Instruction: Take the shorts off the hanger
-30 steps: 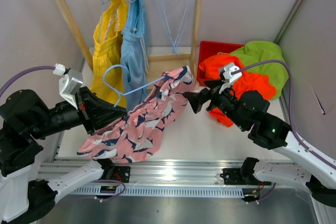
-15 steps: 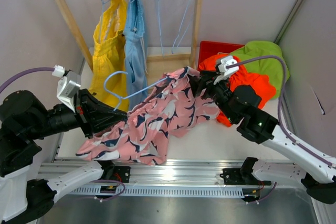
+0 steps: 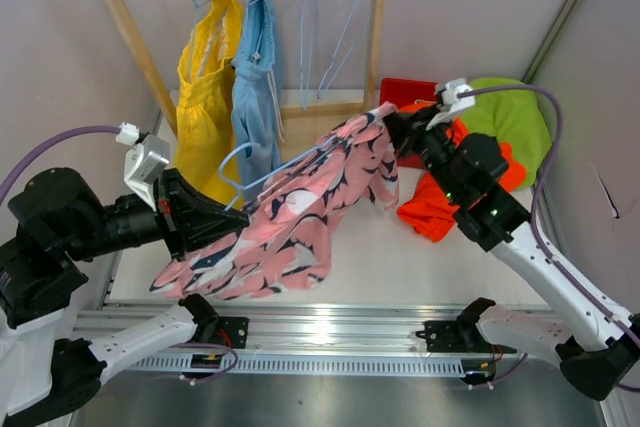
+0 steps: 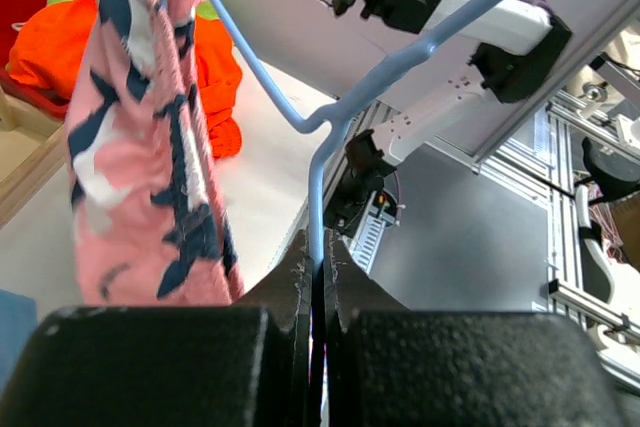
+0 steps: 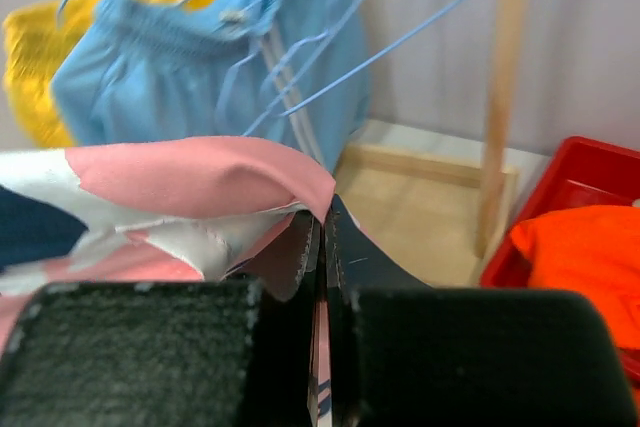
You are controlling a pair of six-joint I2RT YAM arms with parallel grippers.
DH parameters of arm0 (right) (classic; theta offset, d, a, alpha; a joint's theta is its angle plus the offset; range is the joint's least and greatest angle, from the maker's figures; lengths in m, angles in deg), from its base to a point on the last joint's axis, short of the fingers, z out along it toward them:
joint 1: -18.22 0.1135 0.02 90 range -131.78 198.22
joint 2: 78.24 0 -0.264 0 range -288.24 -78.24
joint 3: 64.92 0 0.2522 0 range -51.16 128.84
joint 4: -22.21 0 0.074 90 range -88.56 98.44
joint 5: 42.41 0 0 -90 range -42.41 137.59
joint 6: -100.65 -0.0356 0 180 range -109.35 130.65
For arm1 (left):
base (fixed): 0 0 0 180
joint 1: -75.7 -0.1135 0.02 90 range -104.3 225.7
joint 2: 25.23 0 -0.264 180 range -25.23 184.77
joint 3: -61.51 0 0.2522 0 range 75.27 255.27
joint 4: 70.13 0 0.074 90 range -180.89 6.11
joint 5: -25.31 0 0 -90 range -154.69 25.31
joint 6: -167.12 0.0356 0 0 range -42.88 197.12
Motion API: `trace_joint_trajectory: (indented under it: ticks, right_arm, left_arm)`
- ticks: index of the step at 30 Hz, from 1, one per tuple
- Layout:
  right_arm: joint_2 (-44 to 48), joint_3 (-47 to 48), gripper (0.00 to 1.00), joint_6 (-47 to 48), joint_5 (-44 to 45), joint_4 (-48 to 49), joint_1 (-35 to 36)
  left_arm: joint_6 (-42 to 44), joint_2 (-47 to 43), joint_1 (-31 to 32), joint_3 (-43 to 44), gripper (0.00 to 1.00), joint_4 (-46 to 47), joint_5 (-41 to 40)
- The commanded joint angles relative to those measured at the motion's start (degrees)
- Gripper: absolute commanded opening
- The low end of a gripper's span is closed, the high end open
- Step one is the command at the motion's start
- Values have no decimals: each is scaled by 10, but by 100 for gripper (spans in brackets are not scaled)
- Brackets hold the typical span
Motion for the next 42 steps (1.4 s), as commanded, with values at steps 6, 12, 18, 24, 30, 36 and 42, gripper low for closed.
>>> trace_joint_trajectory:
  ticks: [6, 12, 18, 24, 30, 36, 42]
  right_arm:
    - [-5, 65, 0, -87, -41, -17, -231]
    - [-31, 69, 0, -110, -31, -68, -246]
    - [-1, 1, 0, -132, -85, -47, -194]
    - [25, -16, 0, -41, -95, -50, 38]
    - [12, 94, 0, 37, 125, -131, 113]
    - [-29, 271, 0, 67, 172, -136, -70]
    - [-141, 433, 0, 91, 206, -87, -230]
  left_arm:
    - [-5, -13, 26, -7, 0, 21, 0]
    - [-3, -4, 29, -2, 0, 18, -6]
    - [17, 14, 29, 19, 0, 21, -75]
    - [30, 71, 29, -23, 0, 108, -198]
    - [27, 164, 29, 11, 0, 2, -418]
    - [17, 130, 21, -2, 0, -25, -469]
    - [26, 136, 19, 0, 0, -15, -434]
